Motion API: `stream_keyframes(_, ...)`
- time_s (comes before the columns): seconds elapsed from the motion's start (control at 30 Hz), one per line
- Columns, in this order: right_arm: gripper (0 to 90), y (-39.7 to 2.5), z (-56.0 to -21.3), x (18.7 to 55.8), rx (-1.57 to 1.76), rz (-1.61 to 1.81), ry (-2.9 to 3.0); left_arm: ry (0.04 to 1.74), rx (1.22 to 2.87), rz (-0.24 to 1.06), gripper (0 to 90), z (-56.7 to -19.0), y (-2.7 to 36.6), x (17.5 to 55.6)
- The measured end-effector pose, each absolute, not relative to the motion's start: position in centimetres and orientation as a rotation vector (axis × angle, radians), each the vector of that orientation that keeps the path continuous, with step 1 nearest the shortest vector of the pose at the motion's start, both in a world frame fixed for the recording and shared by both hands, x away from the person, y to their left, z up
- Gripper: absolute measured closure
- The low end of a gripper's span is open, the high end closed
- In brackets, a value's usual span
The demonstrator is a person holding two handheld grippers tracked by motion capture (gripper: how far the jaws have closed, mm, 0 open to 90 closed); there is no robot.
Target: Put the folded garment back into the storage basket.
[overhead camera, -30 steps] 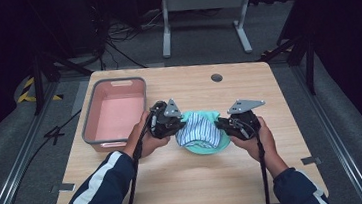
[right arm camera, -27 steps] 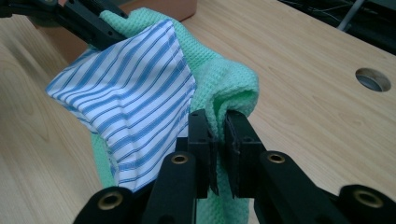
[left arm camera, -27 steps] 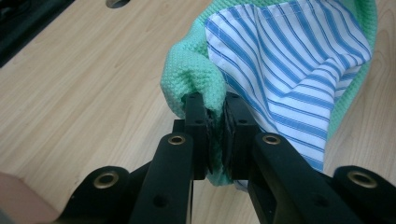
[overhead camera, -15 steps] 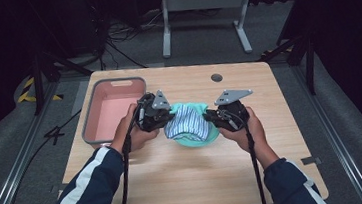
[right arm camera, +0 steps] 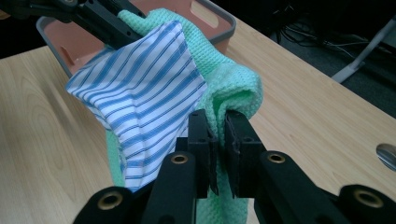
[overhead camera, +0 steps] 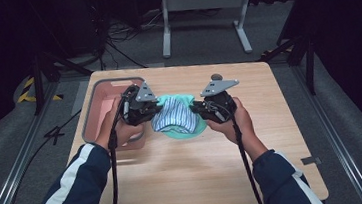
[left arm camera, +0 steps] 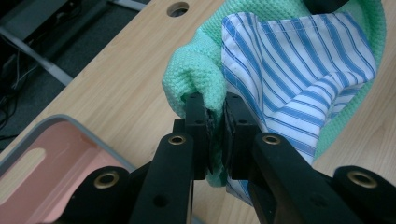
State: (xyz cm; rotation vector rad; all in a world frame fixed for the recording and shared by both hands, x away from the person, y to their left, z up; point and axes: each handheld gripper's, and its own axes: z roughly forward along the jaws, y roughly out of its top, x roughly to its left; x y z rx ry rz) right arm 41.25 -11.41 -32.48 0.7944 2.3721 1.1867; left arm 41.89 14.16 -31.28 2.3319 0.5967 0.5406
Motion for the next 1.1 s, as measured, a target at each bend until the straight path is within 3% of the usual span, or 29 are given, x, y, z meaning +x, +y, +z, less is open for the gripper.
stream_keyframes(1.1,81.6,-0.2,-31.2,44.7,0.67,1.26,2.441,0.833,2.282,0.682,82.3,-29.4,24.2,41.4)
